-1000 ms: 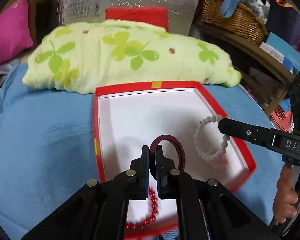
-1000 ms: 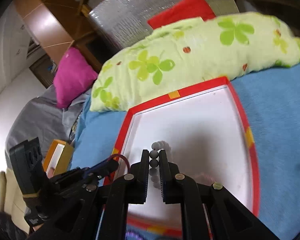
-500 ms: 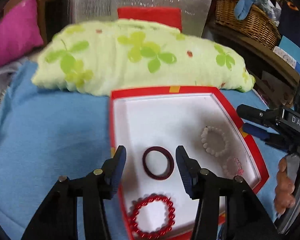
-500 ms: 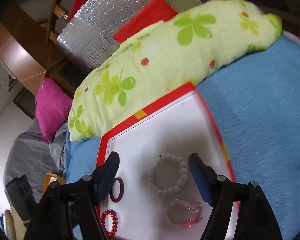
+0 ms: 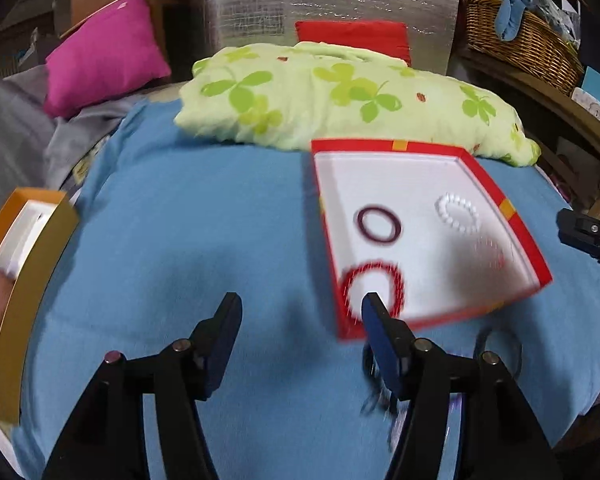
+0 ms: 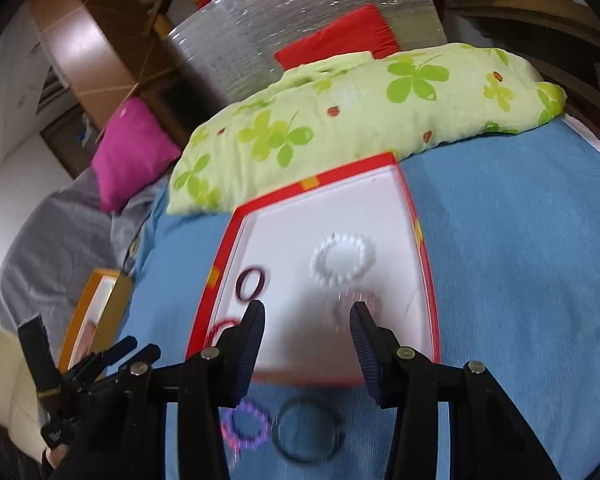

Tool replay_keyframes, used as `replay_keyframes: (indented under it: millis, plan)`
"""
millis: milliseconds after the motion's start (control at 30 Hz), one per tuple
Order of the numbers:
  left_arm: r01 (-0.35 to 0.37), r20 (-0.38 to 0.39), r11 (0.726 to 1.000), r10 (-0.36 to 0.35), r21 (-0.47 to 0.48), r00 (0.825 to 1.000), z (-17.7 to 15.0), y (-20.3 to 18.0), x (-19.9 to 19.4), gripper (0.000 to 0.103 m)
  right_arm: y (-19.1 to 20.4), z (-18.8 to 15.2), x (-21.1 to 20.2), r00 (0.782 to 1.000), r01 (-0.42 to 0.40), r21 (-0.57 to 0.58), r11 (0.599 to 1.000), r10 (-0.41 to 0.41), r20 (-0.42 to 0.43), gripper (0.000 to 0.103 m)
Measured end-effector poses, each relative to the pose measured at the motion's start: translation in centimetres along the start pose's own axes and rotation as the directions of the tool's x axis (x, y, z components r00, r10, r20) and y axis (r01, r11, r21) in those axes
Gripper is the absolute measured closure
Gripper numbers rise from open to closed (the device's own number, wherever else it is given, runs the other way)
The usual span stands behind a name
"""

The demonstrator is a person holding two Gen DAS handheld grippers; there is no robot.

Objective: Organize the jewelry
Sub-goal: 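Grasp the silver bangle with the right tool while the left tool grasps the black strap keychain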

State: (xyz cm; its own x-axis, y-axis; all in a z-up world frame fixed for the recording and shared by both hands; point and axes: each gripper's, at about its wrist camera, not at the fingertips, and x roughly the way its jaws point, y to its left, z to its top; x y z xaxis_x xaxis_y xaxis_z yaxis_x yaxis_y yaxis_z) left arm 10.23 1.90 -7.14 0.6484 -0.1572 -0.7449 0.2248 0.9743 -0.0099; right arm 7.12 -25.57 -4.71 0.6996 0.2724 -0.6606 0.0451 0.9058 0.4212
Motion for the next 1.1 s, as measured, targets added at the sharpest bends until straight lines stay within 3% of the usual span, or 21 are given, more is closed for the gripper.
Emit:
replay_keyframes:
  millis: [167, 300, 467, 600, 800, 867, 900, 1000, 1100]
  plan:
    - [0.006, -0.04, 1.0, -0.006, -0.004, 0.999, -3.7, -0.1, -1.4, 0.04, -0.6, -3.6, -2.0, 0.998, 0.002, -0.008, 1.0, -0.002, -0.059, 0.055]
    - [0.037, -0.077, 0.998, -0.033, 0.045, 0.996, -5.9, -1.2, -1.7, 0.04, -1.4, -5.6, -2.2, 0.992, -0.008, 0.01, 1.0, 0.009, -0.125, 0.055]
    - [0.057, -0.101, 0.997, -0.052, 0.048, 0.993, -6.1, -1.1, -1.1, 0.04, -1.5, -6.4, -0.7, 0.981, 0.037, -0.013, 0.999, -0.039, -0.188, 0.049]
    - [0.131, -0.124, 0.991, -0.134, -0.033, 0.983, -5.1, -0.5, 0.0, 0.04, -1.4, -6.4, 0.8, 0.973, 0.066, -0.019, 0.998, -0.068, -0.22, 0.049]
    - [0.181, -0.167, 0.983, -0.184, -0.033, 0.969, -4.7, -1.9, 1.6, 0.04, -0.5, -6.8, 3.5, 0.954, 0.123, -0.084, 0.989, -0.141, -0.264, 0.05]
    - [0.185, -0.171, 0.982, -0.186, -0.022, 0.967, -4.6, -2.3, 1.9, 0.04, -0.2, -7.0, 4.4, 0.944, 0.149, -0.119, 0.982, -0.177, -0.28, 0.067]
    - [0.184, -0.172, 0.983, -0.184, -0.014, 0.968, -4.6, -2.5, 2.0, 0.04, 0.0, -7.3, 4.9, 0.936, 0.171, -0.157, 0.973, -0.211, -0.283, 0.071]
    - [0.183, -0.182, 0.983, -0.184, -0.02, 0.966, -4.4, -2.7, 2.8, 0.04, 0.5, -7.6, 5.0, 0.93, 0.215, -0.229, 0.949, -0.271, -0.249, 0.094]
    - [0.223, -0.189, 0.974, -0.228, -0.044, 0.955, -4.2, -2.9, 3.5, 0.044, 0.1, -7.4, 4.6, 0.935, 0.207, -0.211, 0.955, -0.257, -0.244, 0.099]
